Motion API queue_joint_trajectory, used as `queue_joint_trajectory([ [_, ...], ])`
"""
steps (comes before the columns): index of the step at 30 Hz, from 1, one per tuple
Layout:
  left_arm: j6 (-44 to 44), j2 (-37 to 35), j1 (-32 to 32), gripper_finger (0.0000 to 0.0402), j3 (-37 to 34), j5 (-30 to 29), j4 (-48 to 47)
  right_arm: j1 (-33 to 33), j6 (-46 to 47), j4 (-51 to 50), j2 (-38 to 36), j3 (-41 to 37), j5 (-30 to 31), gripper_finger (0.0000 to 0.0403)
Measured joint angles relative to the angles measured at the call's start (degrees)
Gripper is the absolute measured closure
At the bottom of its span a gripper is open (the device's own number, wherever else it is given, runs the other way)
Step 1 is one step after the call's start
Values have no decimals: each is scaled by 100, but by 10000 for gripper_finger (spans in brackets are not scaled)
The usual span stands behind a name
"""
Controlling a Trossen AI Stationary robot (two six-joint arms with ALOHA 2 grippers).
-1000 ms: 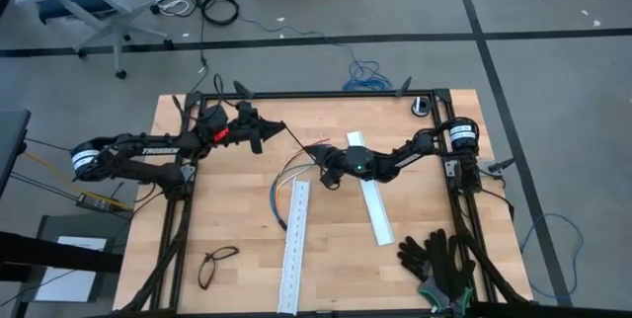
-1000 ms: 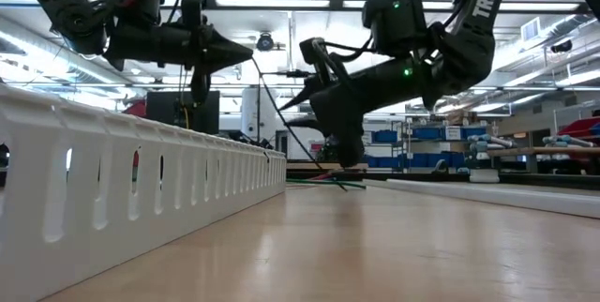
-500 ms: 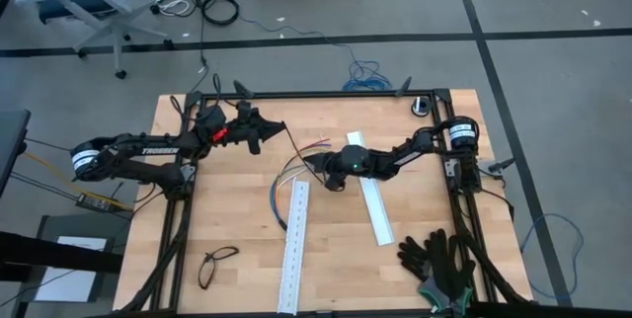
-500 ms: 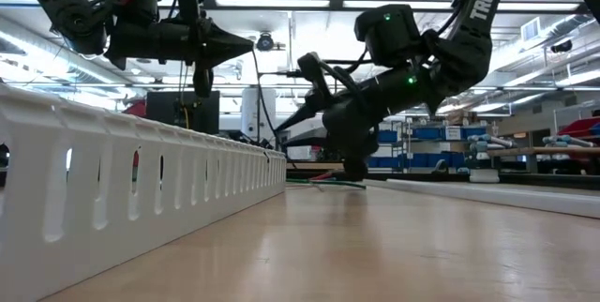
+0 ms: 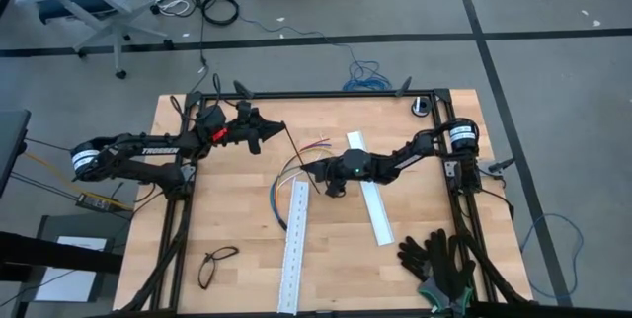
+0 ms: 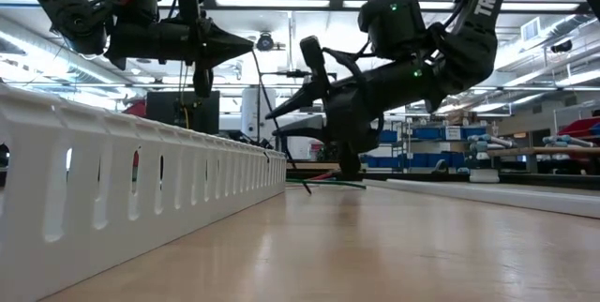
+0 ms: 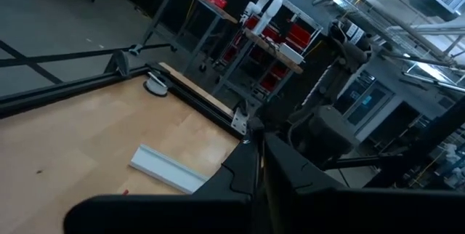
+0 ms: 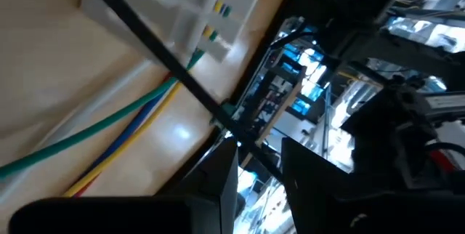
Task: Ziptie cables
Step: Wrap the black zip tie around the object
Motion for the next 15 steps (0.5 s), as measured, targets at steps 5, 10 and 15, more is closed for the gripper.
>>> queue_joint_trajectory([
  [5,0,0,0,402,2,-9,1,28,51,6,1,0,-106,315],
  [10,2,0,0,402,2,-102,1,51,59,-112,-1,0,-120,328],
  [15,21,0,0,402,2,-133,-1,147,678,-545,-2,-2,-161,357],
])
